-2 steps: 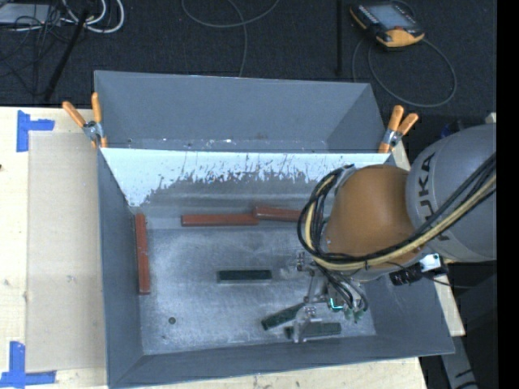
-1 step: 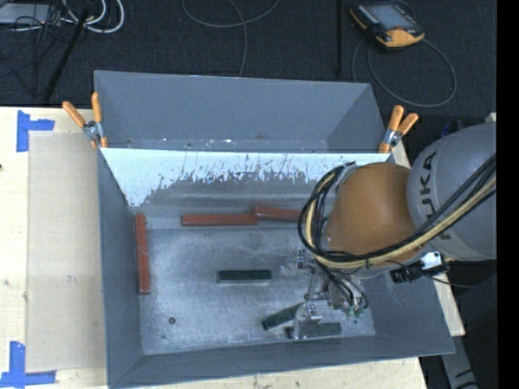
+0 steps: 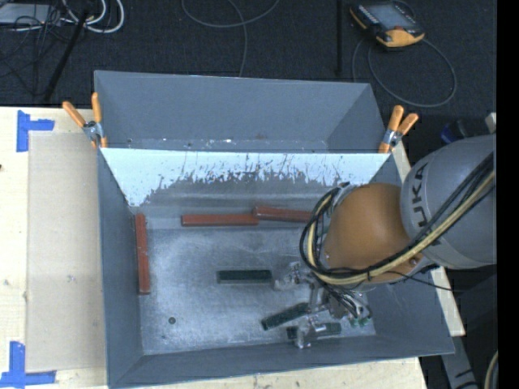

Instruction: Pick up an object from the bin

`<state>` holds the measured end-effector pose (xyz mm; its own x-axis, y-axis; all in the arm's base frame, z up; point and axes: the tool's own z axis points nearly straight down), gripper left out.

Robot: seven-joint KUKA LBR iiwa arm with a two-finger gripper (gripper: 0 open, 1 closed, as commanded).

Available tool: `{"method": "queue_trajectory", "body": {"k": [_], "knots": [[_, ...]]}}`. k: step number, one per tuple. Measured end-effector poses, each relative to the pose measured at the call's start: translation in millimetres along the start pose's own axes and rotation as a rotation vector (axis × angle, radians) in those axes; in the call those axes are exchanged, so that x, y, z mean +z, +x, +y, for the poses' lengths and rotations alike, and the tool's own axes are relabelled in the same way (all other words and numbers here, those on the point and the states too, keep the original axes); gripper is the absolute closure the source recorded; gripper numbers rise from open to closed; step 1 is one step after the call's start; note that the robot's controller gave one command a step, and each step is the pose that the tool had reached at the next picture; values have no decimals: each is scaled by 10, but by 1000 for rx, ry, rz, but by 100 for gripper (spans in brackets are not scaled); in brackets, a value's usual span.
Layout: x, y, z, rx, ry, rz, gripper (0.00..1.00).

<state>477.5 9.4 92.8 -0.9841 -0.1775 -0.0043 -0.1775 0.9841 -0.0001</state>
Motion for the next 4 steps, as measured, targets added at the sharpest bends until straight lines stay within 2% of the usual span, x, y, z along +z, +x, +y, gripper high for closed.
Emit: {"method": "queue_trajectory", "body": {"k": [1, 2, 3, 4], "knots": [[137, 2, -35, -23, 2, -13, 0], [-47, 75, -68, -8, 0, 1, 0], [184, 18, -77, 17, 1, -19, 0], [178, 17, -77, 17, 1, -19, 100]]}}
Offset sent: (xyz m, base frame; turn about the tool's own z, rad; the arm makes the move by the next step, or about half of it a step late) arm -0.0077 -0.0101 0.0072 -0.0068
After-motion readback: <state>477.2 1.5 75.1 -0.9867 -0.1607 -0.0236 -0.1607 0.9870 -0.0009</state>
